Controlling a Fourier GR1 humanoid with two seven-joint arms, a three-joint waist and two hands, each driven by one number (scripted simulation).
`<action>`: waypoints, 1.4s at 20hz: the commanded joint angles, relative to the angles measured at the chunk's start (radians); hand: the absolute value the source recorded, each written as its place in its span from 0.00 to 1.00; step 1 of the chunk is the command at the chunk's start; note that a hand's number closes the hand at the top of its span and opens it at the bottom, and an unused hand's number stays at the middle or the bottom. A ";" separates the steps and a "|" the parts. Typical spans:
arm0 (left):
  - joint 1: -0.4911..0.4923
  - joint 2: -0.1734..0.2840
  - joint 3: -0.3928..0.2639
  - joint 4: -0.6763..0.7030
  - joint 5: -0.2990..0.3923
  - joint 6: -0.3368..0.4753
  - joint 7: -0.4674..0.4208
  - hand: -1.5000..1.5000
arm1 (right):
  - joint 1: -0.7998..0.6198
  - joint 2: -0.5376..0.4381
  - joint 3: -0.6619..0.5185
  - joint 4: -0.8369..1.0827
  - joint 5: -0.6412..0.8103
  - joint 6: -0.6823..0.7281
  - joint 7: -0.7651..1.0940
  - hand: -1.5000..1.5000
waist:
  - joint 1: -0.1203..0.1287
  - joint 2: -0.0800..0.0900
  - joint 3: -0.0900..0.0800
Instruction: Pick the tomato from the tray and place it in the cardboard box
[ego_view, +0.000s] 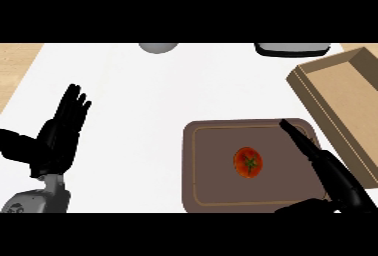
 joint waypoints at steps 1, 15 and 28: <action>-0.019 0.007 0.064 0.073 0.019 -0.047 -0.042 0.50 | 0.007 0.066 0.022 -0.049 0.058 0.013 0.062 0.00 | -0.002 0.000 0.000; 0.017 -0.046 0.054 -0.007 -0.025 -0.069 0.017 0.50 | -0.036 0.176 -0.015 0.089 0.202 0.048 0.005 0.00 | 0.000 0.000 0.000; 0.036 -0.086 0.042 -0.063 -0.085 -0.052 0.027 0.50 | -0.108 0.264 -0.017 0.298 0.301 0.037 -0.097 0.00 | 0.003 0.000 0.000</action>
